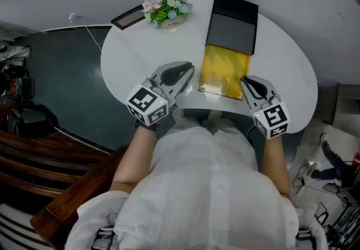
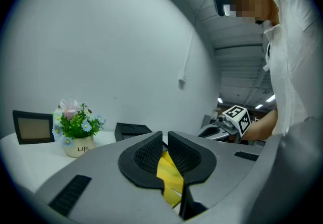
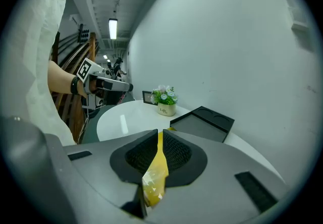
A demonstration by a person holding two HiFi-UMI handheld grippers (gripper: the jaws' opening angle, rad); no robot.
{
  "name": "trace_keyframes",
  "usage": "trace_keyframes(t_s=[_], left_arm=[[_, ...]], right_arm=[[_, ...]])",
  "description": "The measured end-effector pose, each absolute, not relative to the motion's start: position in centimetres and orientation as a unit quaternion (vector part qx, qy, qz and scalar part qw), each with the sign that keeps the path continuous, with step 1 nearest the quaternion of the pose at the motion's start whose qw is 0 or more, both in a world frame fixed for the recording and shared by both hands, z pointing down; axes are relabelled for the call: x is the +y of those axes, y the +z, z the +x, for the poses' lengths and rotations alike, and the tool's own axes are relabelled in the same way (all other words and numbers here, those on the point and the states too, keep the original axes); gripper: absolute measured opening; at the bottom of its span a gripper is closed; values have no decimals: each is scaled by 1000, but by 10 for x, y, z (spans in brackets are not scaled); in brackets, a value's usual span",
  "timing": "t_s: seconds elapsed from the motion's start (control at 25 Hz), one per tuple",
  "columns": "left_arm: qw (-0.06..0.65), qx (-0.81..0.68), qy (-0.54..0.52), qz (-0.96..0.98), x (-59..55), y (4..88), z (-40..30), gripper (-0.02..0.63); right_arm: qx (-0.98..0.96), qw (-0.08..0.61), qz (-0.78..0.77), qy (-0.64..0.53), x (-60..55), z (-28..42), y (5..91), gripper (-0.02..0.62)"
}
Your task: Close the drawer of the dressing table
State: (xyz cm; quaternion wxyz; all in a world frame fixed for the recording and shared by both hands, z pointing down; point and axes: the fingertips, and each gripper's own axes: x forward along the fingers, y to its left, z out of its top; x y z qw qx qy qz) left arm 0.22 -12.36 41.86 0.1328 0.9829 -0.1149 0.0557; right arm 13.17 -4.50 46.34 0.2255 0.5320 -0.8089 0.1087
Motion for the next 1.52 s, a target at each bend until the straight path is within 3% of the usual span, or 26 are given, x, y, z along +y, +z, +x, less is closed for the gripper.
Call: trace_keyframes(t_s=[0.6, 1.2, 1.52], left_arm=[[162, -70, 79, 981, -105, 456, 0, 44], [178, -83, 68, 978, -114, 463, -10, 44], [181, -88, 70, 977, -117, 466, -10, 44]], right_arm=[[-828, 466, 293, 106, -30, 35, 562, 55], [-784, 580, 181, 125, -25, 27, 615, 52], [-781, 585, 171, 137, -25, 26, 622, 26]])
